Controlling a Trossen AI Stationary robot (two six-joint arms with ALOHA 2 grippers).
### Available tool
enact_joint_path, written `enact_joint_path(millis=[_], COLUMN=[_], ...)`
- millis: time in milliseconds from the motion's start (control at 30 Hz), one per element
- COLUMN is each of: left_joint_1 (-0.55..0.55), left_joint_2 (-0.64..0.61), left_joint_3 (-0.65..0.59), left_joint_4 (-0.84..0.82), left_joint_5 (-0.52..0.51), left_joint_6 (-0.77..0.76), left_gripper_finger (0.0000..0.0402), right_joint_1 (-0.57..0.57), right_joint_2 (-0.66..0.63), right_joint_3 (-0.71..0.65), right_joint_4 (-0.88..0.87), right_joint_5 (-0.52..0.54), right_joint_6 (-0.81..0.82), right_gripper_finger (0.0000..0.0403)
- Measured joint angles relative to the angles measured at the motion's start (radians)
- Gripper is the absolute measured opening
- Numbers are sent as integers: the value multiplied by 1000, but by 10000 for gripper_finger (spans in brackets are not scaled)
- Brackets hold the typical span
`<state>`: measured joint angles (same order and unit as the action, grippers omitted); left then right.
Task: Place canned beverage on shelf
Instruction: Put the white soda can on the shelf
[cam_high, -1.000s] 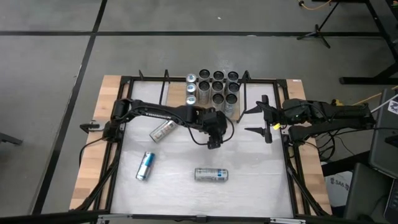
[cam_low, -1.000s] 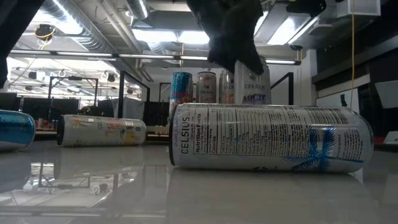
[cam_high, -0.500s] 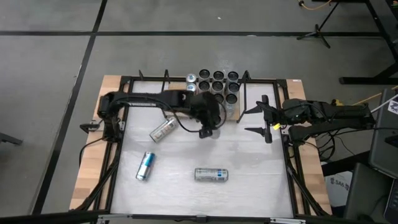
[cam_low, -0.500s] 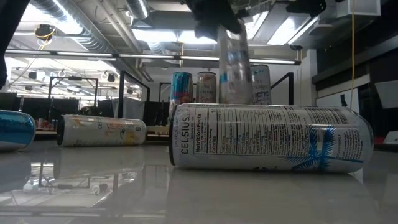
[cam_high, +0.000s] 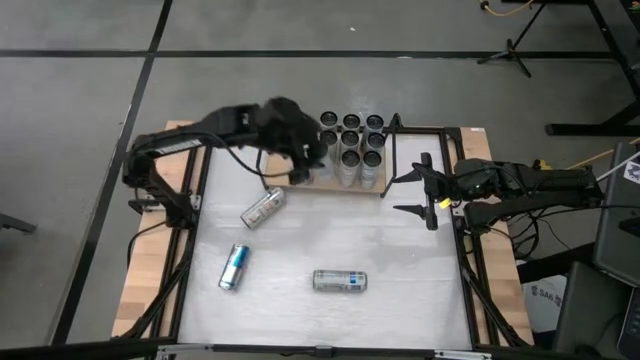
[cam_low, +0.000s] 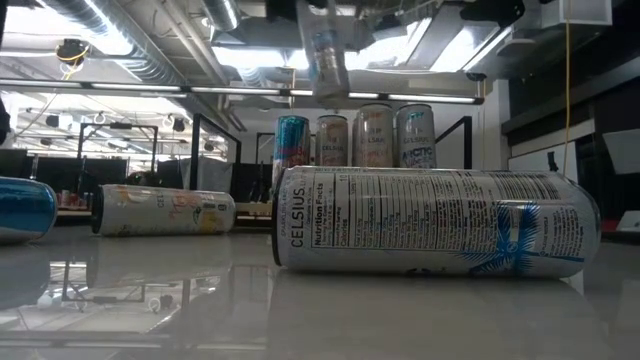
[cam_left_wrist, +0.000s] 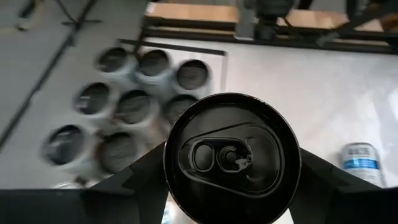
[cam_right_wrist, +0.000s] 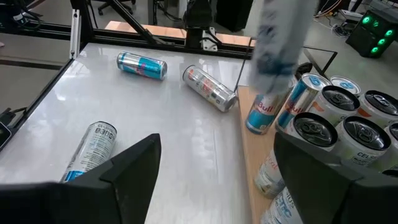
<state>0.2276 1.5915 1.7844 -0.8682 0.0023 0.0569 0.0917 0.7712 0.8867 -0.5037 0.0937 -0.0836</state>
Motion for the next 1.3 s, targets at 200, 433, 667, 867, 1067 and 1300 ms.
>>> enact_joint_path(millis=[200,433,667,867,1067,1300], left_joint_1=[105,236,359,459,531,572], left_joint_2=[-64,-83,-83,-75,-17,67], left_joint_3=[0,0,0,0,0,0], left_joint_4=[-41,-63,-90,-92,-129,-138], left_joint_5=[-1,-2,-2,15,83,160], left_joint_6=[42,108,166,232,292,333], left_gripper_finger=[235,235,235,235,235,235], right_joint_1=[0,0,0,0,0,0], right_joint_2=[0,0,0,0,0,8], right_joint_3=[0,0,0,0,0,0], right_joint_4=[0,0,0,0,0,-1], right_joint_5=[0,0,0,0,0,0], right_joint_6=[0,0,0,0,0,0], right_gripper_finger=[303,303,303,303,303,303])
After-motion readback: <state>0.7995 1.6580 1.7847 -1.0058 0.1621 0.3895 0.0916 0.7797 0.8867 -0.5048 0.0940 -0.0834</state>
